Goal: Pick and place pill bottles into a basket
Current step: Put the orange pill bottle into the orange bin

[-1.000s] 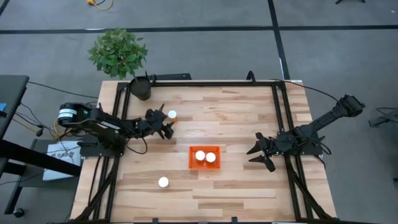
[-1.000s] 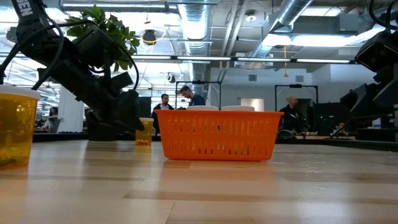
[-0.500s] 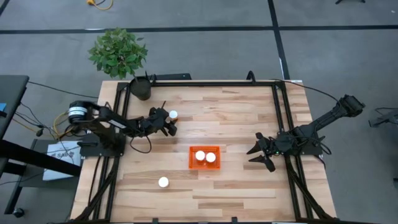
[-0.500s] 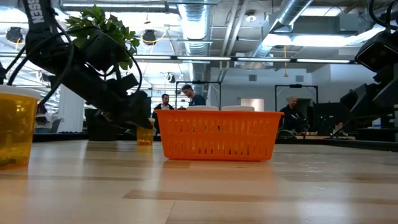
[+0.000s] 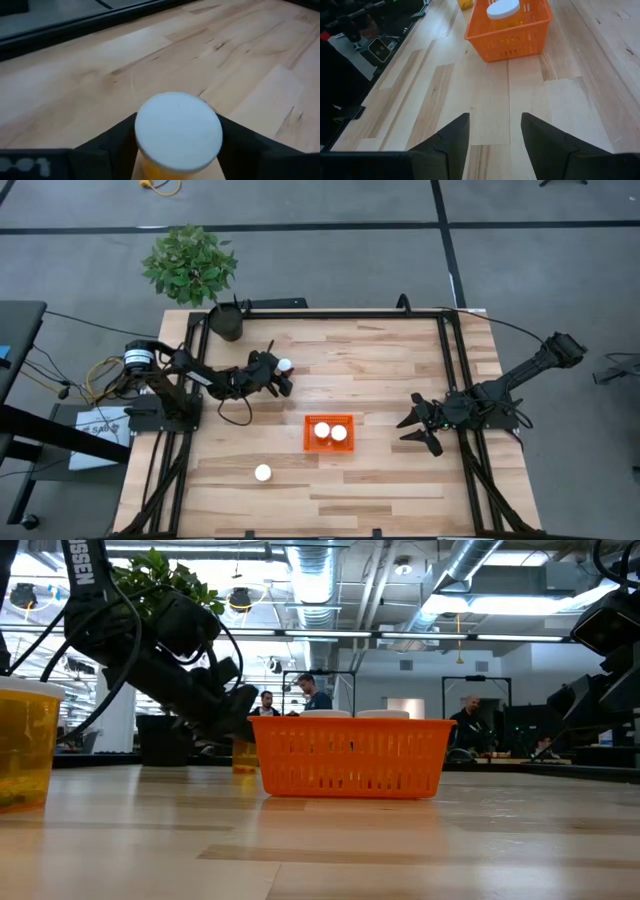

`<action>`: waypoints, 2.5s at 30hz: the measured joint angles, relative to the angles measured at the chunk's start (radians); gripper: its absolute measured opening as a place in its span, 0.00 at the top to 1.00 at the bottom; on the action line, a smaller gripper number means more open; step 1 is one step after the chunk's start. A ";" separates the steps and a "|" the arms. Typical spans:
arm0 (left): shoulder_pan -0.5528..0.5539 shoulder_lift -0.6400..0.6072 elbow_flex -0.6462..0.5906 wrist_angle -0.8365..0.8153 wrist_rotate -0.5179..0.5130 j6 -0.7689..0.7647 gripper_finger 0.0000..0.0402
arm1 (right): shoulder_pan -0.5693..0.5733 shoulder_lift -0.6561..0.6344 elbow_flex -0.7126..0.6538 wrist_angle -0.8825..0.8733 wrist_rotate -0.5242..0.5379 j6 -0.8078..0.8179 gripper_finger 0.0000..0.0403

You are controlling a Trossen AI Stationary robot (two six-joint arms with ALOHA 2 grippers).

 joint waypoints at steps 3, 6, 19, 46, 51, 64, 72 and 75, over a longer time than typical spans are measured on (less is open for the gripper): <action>0.000 0.000 0.000 0.002 0.012 -0.001 0.53 | 0.000 0.000 0.000 0.000 0.000 0.000 0.58; 0.000 0.000 0.000 0.001 0.019 -0.002 0.56 | 0.000 0.000 0.000 0.000 0.000 0.000 0.58; 0.000 0.000 0.002 0.067 0.082 -0.019 0.56 | 0.000 0.000 0.000 0.000 0.000 0.000 0.58; -0.212 -0.213 0.176 -0.042 0.190 0.004 0.57 | 0.000 0.000 0.000 0.000 0.000 0.000 0.58; -0.309 -0.227 0.176 -0.057 0.159 -0.033 0.57 | 0.000 0.000 0.000 0.000 0.000 0.000 0.58; -0.502 -0.227 0.176 -0.071 0.133 -0.113 0.57 | 0.000 0.000 0.000 0.000 0.000 0.000 0.58; -0.552 -0.216 0.176 -0.074 0.145 -0.137 0.57 | 0.000 0.000 0.000 0.000 0.000 0.000 0.58; -0.553 -0.216 0.176 -0.091 0.160 -0.144 0.57 | 0.000 0.000 0.000 0.000 0.000 0.000 0.58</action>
